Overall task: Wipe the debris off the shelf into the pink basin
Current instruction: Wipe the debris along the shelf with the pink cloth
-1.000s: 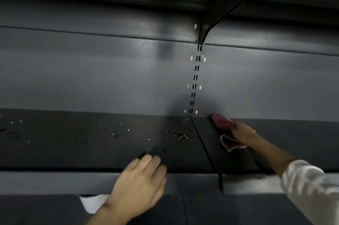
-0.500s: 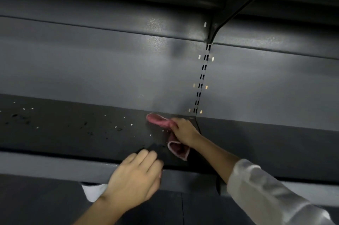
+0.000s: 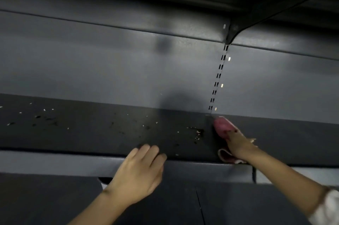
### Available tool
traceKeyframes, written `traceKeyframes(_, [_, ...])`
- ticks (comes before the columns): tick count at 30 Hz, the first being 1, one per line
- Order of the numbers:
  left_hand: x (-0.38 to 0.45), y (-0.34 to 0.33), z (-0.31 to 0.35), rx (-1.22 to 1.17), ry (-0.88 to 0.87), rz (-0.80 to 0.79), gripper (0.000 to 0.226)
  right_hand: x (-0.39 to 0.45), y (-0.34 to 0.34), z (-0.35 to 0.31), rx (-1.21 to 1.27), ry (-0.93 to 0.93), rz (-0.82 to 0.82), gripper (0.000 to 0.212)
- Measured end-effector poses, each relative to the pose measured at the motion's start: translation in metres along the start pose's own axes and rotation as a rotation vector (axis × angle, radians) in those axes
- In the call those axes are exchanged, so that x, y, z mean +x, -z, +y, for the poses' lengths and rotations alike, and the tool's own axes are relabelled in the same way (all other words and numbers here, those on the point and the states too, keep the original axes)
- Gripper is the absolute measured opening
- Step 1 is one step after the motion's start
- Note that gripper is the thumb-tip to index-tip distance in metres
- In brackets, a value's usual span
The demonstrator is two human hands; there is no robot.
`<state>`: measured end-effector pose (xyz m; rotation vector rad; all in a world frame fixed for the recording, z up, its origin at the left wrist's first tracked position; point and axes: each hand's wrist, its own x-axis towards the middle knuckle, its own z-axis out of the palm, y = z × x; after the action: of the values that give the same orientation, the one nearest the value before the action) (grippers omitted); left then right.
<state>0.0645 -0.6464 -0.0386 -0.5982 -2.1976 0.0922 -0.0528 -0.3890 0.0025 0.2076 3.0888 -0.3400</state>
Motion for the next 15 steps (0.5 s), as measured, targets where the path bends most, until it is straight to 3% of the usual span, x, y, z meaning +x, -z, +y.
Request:
traceKeyframes(3, [-0.002,-0.002,-0.002,-0.058,0.021,0.000,0.034,-0.020,-0.015,-0.059,-0.036,0.070,-0.010,0.038])
traceKeyframes(9, [-0.002,0.006,-0.008,-0.133,-0.013,-0.042,0.033,-0.035,-0.027,-0.153,0.155,0.221,0.014,0.036])
traceKeyframes(15, [-0.013,0.018,-0.043,-0.042,-0.002,0.034,0.028,-0.044,0.003,-0.117,0.249,0.250,0.211,0.036])
